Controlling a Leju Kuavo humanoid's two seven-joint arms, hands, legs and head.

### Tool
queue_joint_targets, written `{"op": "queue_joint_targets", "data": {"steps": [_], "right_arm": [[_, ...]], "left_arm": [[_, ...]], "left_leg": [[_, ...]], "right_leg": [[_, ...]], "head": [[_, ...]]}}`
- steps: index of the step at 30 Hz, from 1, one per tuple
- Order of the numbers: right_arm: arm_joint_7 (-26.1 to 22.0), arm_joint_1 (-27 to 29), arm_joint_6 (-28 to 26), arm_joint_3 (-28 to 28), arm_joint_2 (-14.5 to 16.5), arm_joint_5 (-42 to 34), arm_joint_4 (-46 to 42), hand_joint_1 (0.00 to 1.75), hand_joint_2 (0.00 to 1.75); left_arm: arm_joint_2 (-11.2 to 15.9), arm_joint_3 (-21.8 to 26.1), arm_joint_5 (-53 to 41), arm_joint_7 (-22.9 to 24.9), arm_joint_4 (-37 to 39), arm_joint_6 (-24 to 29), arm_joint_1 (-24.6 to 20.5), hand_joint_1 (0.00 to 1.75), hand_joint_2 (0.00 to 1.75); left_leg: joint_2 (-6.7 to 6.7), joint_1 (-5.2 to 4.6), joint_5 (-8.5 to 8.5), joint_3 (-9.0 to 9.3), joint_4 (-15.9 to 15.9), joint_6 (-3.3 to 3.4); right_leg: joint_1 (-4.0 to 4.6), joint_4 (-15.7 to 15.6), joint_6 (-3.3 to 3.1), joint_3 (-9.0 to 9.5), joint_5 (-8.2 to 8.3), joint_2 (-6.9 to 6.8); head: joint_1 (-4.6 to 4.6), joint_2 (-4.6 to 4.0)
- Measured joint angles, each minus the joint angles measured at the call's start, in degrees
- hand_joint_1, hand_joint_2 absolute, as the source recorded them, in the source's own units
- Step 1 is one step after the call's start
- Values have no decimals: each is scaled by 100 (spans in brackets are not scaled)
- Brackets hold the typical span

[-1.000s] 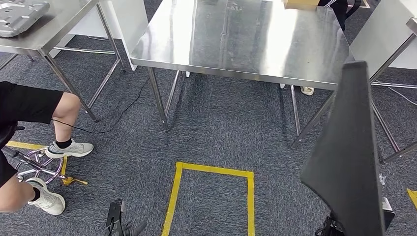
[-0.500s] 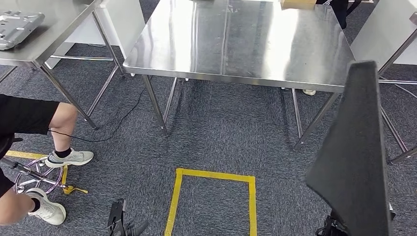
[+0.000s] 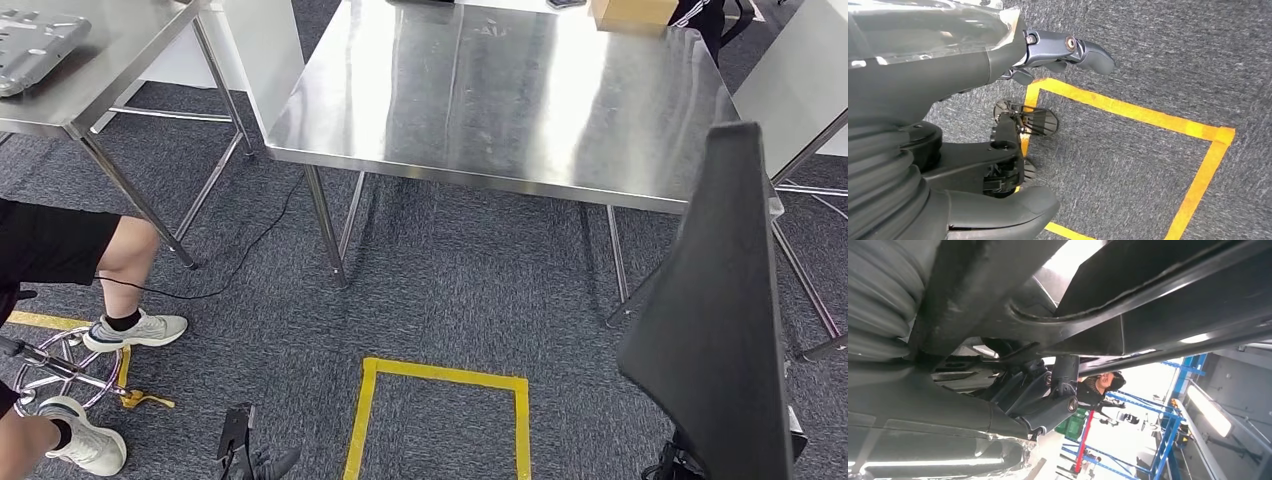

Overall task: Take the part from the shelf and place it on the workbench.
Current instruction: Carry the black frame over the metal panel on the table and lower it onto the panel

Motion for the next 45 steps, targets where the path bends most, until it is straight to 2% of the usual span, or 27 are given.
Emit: {"op": "queue_joint_targets", "data": {"steps": [2,3,5,7,10,11,13,15,16,17,18,20,21,22,25,27,29,31,32,33,35,36,37,38,41,43,45], "right_arm": [[0,2,0,-7,-1,4,1,175,175],[0,2,-1,-8,-1,7,1,175,175],[0,4,-2,-11,0,10,1,175,175],[3,9,-2,-13,0,11,-3,175,175],[6,19,-4,-14,1,11,-14,175,175],[5,16,-4,-14,1,12,-14,175,175],[4,8,-4,-14,2,13,-14,175,175],[4,8,-3,-14,6,13,-14,175,175],[4,12,-3,-14,8,13,-14,175,175],[4,15,-2,-14,10,13,-14,175,175],[4,17,-2,-14,12,13,-14,175,175],[5,17,-2,-14,14,13,-12,175,175],[5,16,-1,-14,15,13,-11,175,175],[5,15,-1,-16,15,13,-12,175,175],[5,16,1,-18,16,14,-19,175,175],[2,5,0,-17,15,14,-24,175,175],[-1,-3,0,-18,11,15,-25,175,175],[2,2,0,-18,9,14,-23,175,175],[4,7,-1,-19,9,13,-23,175,175],[4,10,-3,-21,9,13,-23,175,175],[3,22,-5,-29,9,8,-22,175,175],[3,28,-5,-37,10,1,-22,175,175],[2,36,-5,-45,11,-6,-23,175,175],[1,41,-6,-53,13,-13,-26,175,175],[-3,41,-7,-69,15,-13,-38,175,175],[-4,47,-11,-74,18,-9,-52,175,175],[-2,65,-14,-76,31,-5,-63,175,175]], "left_arm": [[-4,-2,0,14,-4,-9,26,0,175],[-7,-2,0,19,-7,-13,33,0,175],[-14,-2,0,32,-12,-14,40,0,175],[-23,-3,0,54,-26,-14,47,0,175],[-26,-5,-2,68,-57,-14,50,0,175],[-25,-5,-3,67,-65,-14,42,0,175],[-22,-6,-7,66,-77,-14,36,0,175],[-20,-6,-7,66,-78,-14,53,0,175],[-19,-5,-7,66,-78,-14,63,0,175],[-17,-5,-7,66,-78,-14,68,0,175],[-15,-5,-7,66,-78,-14,69,0,175],[-7,-5,-7,66,-76,-14,73,0,175],[-3,-5,-6,67,-77,-14,75,0,175],[-2,-6,-5,68,-81,-14,76,0,175],[-2,-5,-4,66,-103,-14,64,0,175],[2,-3,-5,64,-113,-14,55,0,175],[-1,-3,-7,65,-117,-14,56,0,175],[-8,-4,-7,66,-117,-14,66,0,175],[-10,-4,-7,66,-117,-14,71,0,175],[-11,-4,-7,67,-117,-14,73,0,175],[-17,-5,-7,70,-116,-14,69,0,175],[-20,-6,-7,76,-116,-14,67,0,175],[-22,-7,-8,82,-116,-14,64,0,175],[-22,-8,-10,87,-116,-14,60,0,175],[-23,-9,-19,91,-120,-14,29,0,175],[-24,-11,-31,92,-121,-14,5,0,175],[-26,-15,-43,97,-121,-13,2,0,175]], "left_leg": [[-21,-19,-115,136,0,8],[-30,-25,-177,219,-1,4],[-46,-38,-308,353,-2,-23],[-54,-54,-397,437,-10,-86],[-45,-65,-393,488,126,-169],[-33,-61,-394,401,310,-192],[-10,-37,-525,20,912,-256],[-2,-5,-816,-449,1431,-321],[0,11,-904,-604,1501,-343],[5,24,-866,-672,1400,-352],[13,35,-680,-655,1135,-350],[31,33,-88,-528,477,-317],[38,17,120,-475,255,-283],[38,-4,233,-438,144,-243],[24,-30,222,-270,20,-105],[12,-15,181,-88,-76,-21],[3,-8,91,51,-133,25],[-11,-8,-23,171,-142,29],[-20,-8,-88,249,-142,25],[-26,-7,-154,337,-142,16],[-35,-14,-308,517,-136,-19],[-38,-27,-384,585,-135,-46],[-36,-42,-455,628,-142,-78],[-33,-56,-501,678,-138,-108],[-7,-53,-510,654,94,-171],[4,-34,-574,265,719,-226],[5,-16,-872,-265,1388,-284]], "right_leg": [[13,-92,32,-200,-45,-1],[19,-398,77,-168,123,-2],[47,-1104,140,-35,681,-20],[100,-1437,63,69,1019,-37],[60,-1517,-133,247,1048,-14],[31,-1530,-183,326,1022,-11],[12,-1544,-255,458,932,-10],[12,-1545,-275,564,818,3],[11,-1545,-268,630,759,14],[9,-1545,-256,712,694,23],[6,-1546,-240,807,622,29],[10,-1551,-193,969,477,37],[18,-1564,-158,1019,416,40],[26,-1592,-120,1046,377,43],[47,-1591,13,1152,389,39],[47,-1147,47,953,400,22],[39,-372,16,405,227,12],[38,49,-3,-61,-32,11],[36,-2,21,-166,-62,10],[33,-240,75,-171,46,8],[32,-977,208,-64,594,-17],[38,-1269,214,-1,854,-46],[54,-1445,177,53,1049,-66],[60,-1503,98,87,1132,-77],[23,-1522,-107,235,1095,-44],[0,-1535,-204,340,1022,-36],[3,-1536,-254,436,922,-28]], "head": [[7,0],[11,0],[24,0],[41,0],[49,0],[44,0],[34,0],[30,0],[28,0],[28,0],[27,0],[34,0],[37,0],[37,0],[39,0],[54,0],[72,0],[80,0],[82,0],[86,0],[98,0],[107,0],[110,0],[113,0],[111,0],[109,0],[107,0]]}}
